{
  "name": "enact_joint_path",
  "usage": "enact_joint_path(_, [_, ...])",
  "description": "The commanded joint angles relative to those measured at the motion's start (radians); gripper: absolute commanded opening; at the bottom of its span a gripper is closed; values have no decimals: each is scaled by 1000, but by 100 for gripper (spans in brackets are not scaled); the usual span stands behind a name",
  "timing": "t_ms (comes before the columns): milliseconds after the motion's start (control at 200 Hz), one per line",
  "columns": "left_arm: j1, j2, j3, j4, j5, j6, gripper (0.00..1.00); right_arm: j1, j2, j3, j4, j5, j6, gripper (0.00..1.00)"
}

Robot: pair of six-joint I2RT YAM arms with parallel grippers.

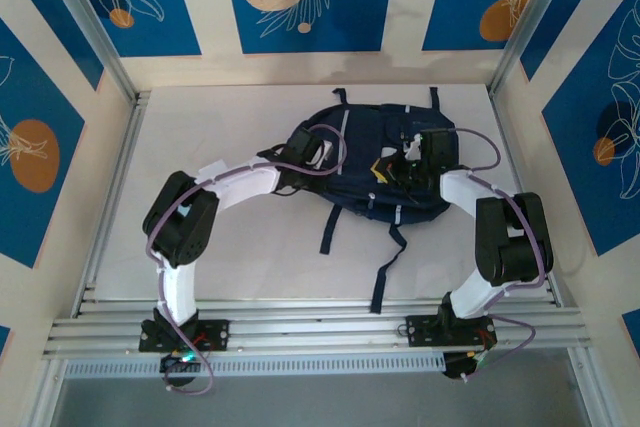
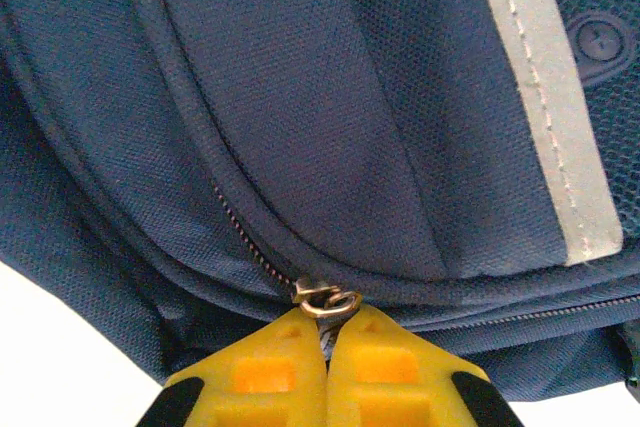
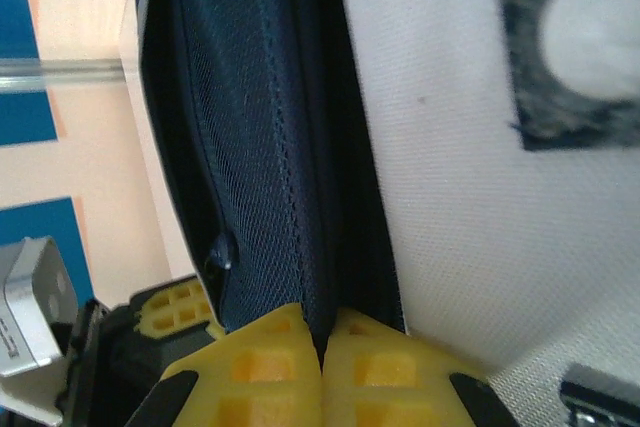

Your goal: Pack books, pencil case, and school supplies into a backpack

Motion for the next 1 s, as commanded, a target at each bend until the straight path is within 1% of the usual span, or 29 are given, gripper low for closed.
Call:
enact_joint_path(0, [85,-32,-10,-136,-78,86,0,-56,-5,86,-172,-34,-180,0])
enact_joint_path(100, [78,-55,-18,-141,99,147,0,-69,31,144,-236,-4,-251,0])
enact_joint_path(135, [69,-64,-23,-149,145,161,0,-76,45,166,-247,0,-262,0])
enact_joint_path(245, [29,-87,-37,-185,209,183,0,-94,83,220,-256,-2,-273,0])
enact_joint_path(355, [-9,-101,-60,-189,266,169,0,-97,127,285,-262,6,-287,0])
enact_joint_path(480, [-40,-105,-65,-177,249,137,0,-97,170,360,-297,-6,-299,0])
enact_joint_path(595, [-43,-122,-74,-106,219,68,0,-94,157,352,-285,-29,-280,0])
enact_joint_path(670, [-43,-136,-81,-46,162,36,17,-94,147,337,-280,-42,-271,0])
enact_joint_path(705, [-43,-143,-84,-15,130,25,22,-94,142,328,-277,-50,-269,0])
enact_joint_path(845, [-41,-135,-64,78,20,11,36,-95,127,300,-255,-91,-255,0])
enact_joint_path(930, [-35,-103,-22,90,13,9,42,-94,118,286,-245,-115,-249,0])
enact_joint_path(995, [-30,-72,8,97,30,7,43,-93,109,274,-242,-123,-249,0])
